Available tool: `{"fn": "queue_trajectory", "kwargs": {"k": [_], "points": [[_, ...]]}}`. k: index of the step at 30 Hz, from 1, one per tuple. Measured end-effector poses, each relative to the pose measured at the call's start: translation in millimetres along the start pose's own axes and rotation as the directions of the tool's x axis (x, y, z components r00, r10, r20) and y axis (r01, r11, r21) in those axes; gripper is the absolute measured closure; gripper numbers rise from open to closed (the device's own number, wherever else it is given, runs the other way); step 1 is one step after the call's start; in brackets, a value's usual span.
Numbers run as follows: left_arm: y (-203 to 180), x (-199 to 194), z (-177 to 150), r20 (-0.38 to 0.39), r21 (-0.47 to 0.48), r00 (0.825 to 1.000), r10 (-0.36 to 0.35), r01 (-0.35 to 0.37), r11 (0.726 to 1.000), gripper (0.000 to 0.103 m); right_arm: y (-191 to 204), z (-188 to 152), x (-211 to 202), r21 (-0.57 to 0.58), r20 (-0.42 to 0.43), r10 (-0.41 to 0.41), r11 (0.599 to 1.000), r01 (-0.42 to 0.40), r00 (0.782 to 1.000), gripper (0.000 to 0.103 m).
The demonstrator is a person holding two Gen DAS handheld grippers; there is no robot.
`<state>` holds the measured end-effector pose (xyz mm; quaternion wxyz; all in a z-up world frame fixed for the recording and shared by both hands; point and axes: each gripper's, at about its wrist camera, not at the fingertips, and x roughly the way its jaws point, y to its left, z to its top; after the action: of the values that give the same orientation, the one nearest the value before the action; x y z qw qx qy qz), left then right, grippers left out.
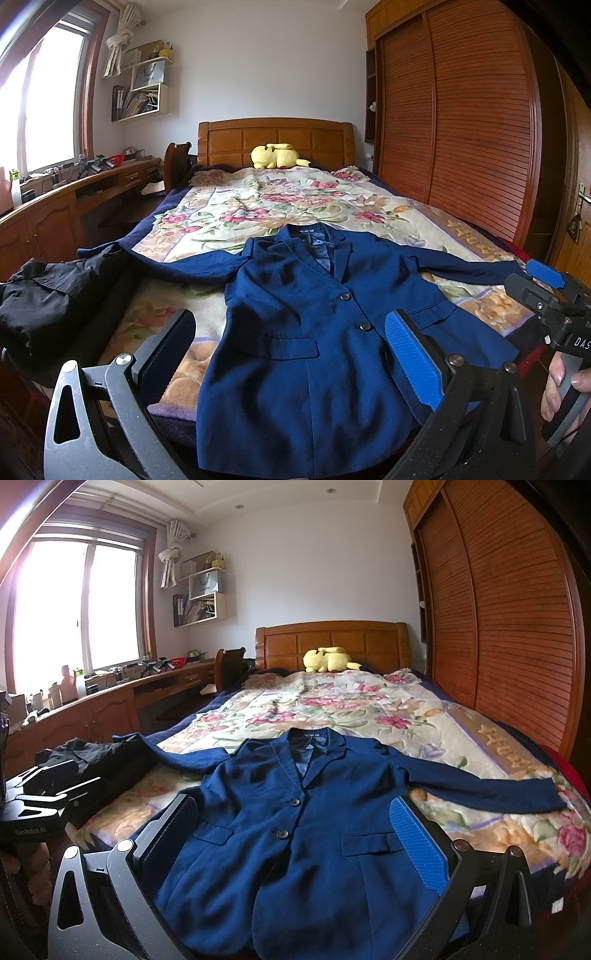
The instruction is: Fold large clothes
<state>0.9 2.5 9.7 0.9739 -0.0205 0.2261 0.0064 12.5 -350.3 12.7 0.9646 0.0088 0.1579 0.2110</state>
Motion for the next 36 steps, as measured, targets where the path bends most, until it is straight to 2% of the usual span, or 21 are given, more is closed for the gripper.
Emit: {"fn": "queue_trajectory", "kwargs": {"k": [24,36], "points": [[1,11,-6,-0.009,0.002,1.0,0.005,-0.005,1.0,0.0,2,-2,2,-0.01,-0.001,0.005,1.0,-0.005,1.0,0.0],[36,52,-31,-0.086,-0.023,0.996,0.037,-0.039,0.999,0.0,2,-3,49,-0.02,-0.071,0.041,0.999,-0.042,0.997,0.0]]}}
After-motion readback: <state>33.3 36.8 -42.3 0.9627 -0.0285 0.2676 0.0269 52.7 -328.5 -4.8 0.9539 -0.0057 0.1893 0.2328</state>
